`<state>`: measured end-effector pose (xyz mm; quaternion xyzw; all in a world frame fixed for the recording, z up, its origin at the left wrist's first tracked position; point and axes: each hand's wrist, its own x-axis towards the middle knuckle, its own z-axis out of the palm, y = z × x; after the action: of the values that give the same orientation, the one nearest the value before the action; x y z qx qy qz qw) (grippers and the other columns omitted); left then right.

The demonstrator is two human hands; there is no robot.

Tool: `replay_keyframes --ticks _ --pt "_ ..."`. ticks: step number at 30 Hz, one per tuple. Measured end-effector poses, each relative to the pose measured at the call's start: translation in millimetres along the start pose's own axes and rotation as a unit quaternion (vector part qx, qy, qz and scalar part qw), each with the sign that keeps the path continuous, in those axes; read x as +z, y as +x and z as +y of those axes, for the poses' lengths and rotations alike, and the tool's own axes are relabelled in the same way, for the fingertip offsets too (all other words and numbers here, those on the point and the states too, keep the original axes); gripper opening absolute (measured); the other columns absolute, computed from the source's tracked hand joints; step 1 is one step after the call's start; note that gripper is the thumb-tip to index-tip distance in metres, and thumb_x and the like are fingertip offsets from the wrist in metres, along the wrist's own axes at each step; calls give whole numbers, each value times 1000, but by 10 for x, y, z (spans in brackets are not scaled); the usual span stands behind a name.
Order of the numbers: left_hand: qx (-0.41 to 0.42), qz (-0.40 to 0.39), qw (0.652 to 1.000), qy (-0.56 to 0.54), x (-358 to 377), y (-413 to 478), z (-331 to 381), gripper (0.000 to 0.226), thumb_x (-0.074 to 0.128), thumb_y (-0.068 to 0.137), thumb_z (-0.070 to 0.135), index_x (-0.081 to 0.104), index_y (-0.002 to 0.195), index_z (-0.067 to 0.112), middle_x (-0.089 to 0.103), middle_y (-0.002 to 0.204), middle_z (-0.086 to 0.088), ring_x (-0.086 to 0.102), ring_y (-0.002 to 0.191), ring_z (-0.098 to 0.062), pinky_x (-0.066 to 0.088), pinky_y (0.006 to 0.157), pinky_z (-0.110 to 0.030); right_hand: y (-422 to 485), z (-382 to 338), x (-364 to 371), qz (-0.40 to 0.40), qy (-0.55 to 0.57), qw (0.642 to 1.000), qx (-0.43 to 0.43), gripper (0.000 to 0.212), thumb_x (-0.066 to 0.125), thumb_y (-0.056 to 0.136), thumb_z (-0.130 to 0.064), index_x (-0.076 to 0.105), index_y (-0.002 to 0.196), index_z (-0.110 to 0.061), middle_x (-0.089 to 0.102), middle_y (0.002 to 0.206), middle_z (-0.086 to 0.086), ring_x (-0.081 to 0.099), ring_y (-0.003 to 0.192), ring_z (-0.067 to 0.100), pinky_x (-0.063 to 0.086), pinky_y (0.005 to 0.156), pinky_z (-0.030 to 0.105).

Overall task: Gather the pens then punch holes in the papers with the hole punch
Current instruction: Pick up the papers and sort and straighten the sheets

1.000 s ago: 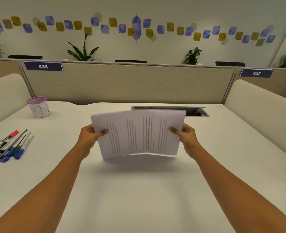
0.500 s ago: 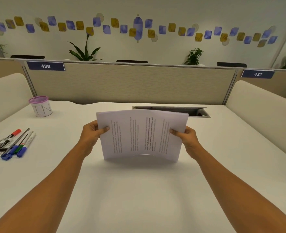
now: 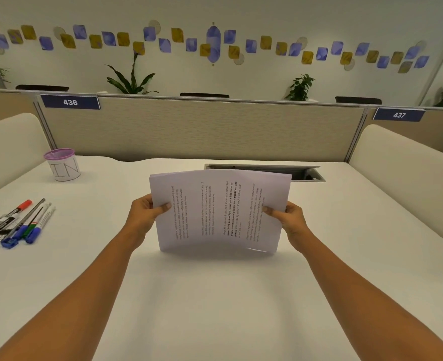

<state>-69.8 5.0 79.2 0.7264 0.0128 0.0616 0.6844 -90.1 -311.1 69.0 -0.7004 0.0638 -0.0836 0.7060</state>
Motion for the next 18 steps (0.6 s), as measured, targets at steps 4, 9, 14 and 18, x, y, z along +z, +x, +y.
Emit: replay_keyframes --ticks 4,9,14,18 --pt "-15 -3 1000 -18 8 -30 -100 16 62 85 8 65 100 15 67 96 -4 63 87 -24 48 79 -34 -7 107 -14 10 -13 1000 20 21 72 77 -10 63 94 -19 67 95 2 63 85 24 53 70 32" --pt "-12 -4 999 -31 16 -27 -97 13 62 86 8 67 96 13 70 86 2 67 78 -16 52 68 -28 16 184 -37 53 -92 993 61 33 71 79 -13 62 110 -6 65 108 10 59 94 27 51 87 39" --pt "-12 -1 998 -58 36 -30 -118 13 61 86 4 66 97 8 74 69 12 69 68 -9 54 66 -28 13 250 -65 124 -195 969 81 41 71 80 -20 56 115 -3 62 116 14 55 97 25 43 84 30" --pt "-24 22 993 -110 109 -43 -135 18 58 86 2 62 104 4 69 91 -4 65 77 -16 52 65 -26 2 255 -18 101 -204 964 136 54 71 80 -32 53 121 -1 59 122 18 56 112 30 45 89 32"
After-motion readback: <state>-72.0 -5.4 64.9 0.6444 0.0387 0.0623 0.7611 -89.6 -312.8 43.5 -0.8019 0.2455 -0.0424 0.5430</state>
